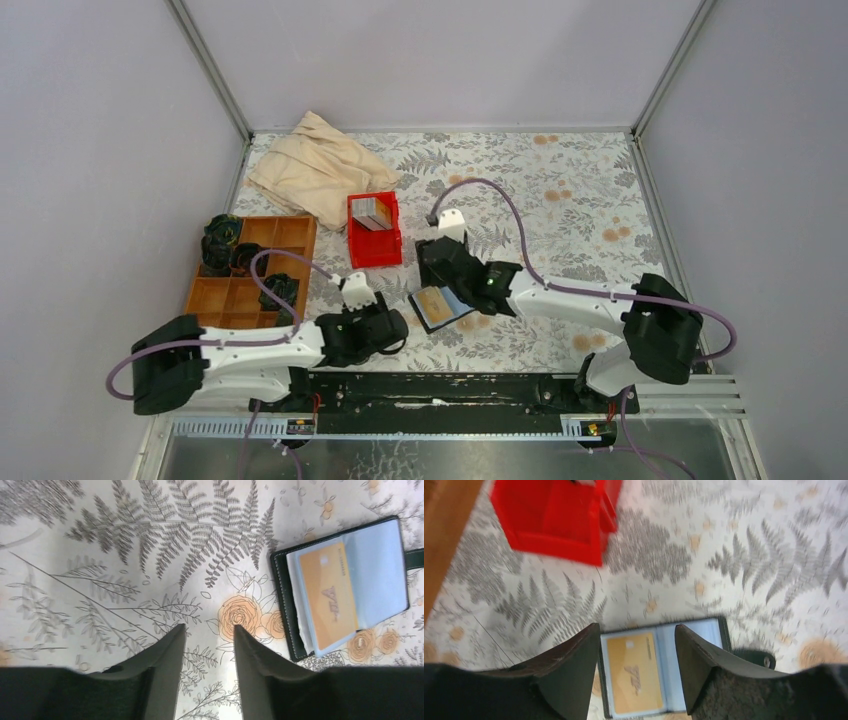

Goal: Put the credit cards into the card holder
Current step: Insert the credit card into the card holder, then pick up the credit card from the storage box.

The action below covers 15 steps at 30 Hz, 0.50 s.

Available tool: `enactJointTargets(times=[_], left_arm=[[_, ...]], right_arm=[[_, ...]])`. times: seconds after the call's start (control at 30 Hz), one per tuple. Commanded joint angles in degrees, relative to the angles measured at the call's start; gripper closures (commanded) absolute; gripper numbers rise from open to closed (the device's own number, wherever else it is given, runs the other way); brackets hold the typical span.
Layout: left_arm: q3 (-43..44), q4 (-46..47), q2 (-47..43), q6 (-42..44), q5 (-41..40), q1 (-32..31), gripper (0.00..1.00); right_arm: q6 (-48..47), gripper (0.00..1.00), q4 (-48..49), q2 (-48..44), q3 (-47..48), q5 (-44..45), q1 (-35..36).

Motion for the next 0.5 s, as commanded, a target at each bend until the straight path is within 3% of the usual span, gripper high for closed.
enactJointTargets(times=[0.0,0.17,0.3,0.47], left_arm=[[4.97,-14.74,-7.25,-1.18,-7.36,-0.04,0.47],[9.05,-19.92,-13.33,0.29,-11.66,1.85,0.29],[9.65,-19.83,-16.73,3.63,-10.85,6.79,0.24],[8.1,-17.46,-21.27,7.26,-8.9,11.57,0.17]], right_arm=[[-12.01,0.39,-0.18,2.65,9.32,5.87,0.38],[-21.32,0.55,3.46,7.8,16.91,5.0,-0.43],[-21.19,0.52,-4.93,16.92,30.9,-5.25,-3.93],[-21.74,0.46,-8.53,26.23,42.08,-12.22,-5.63]])
